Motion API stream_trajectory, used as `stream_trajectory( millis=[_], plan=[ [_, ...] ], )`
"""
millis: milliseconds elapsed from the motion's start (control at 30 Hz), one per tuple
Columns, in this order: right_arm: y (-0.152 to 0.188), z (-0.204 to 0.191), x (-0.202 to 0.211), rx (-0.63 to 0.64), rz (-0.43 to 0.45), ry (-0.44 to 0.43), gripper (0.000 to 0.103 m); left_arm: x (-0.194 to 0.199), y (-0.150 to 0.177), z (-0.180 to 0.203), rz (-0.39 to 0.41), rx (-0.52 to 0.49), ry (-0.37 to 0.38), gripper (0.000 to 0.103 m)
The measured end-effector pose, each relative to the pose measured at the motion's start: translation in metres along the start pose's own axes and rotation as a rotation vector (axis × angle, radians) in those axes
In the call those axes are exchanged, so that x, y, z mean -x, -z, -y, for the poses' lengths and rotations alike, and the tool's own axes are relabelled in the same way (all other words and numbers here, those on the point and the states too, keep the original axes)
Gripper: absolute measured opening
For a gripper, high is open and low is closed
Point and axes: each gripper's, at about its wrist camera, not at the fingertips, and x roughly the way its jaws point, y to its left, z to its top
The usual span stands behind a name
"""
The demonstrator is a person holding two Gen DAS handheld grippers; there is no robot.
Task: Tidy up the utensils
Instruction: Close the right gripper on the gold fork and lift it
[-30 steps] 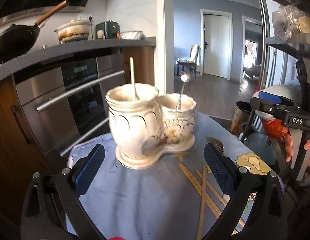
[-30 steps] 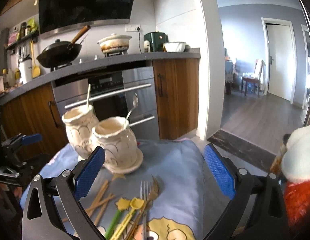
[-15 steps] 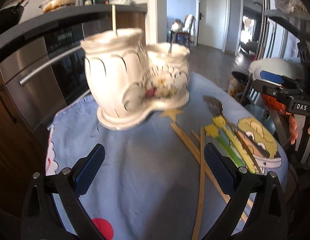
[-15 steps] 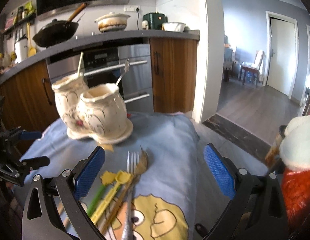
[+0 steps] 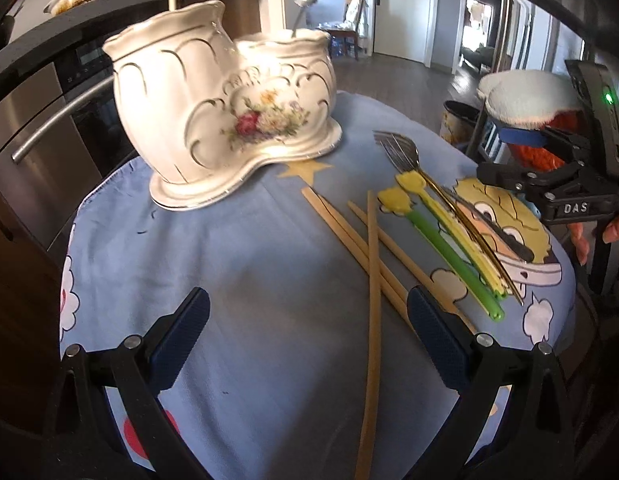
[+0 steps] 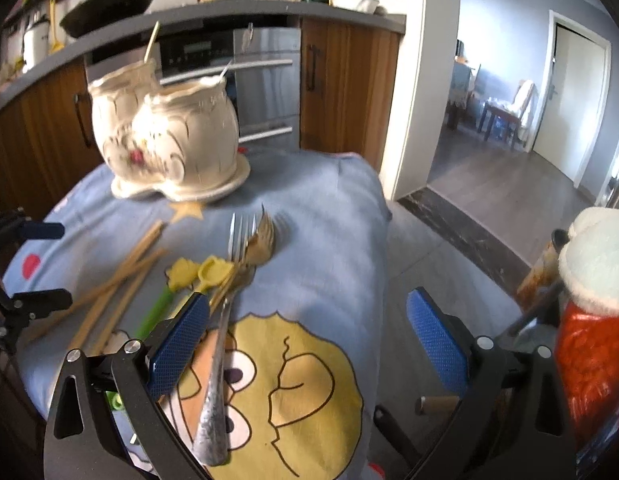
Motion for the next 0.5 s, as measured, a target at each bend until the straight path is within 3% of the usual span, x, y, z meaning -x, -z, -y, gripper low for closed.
stream_trajectory(
  millis=[200,267,333,500],
  plan=[
    [-0.016,-0.011,-0.009,-0.035,0.003,-0.047,0.096,-0.005,0.004,0.009,-0.027,-0.033,0.011,0.083],
    [-0.023,-0.015,-0.015,-0.034,0.002,-0.053,0.092,-0.007,0.005,0.012,-0.034,-0.048,0.018,0.074],
    [-0.030,-0.019,-0.022,-0.033,-0.005,-0.049,0.075,-0.006,0.006,0.015,-0.041,-0.059,0.025,0.066],
    [-0.044,-0.022,-0.039,-0.061,-0.045,-0.060,0.046,-0.007,0.009,0.017,-0.076,-0.077,0.040,0.046]
  ],
)
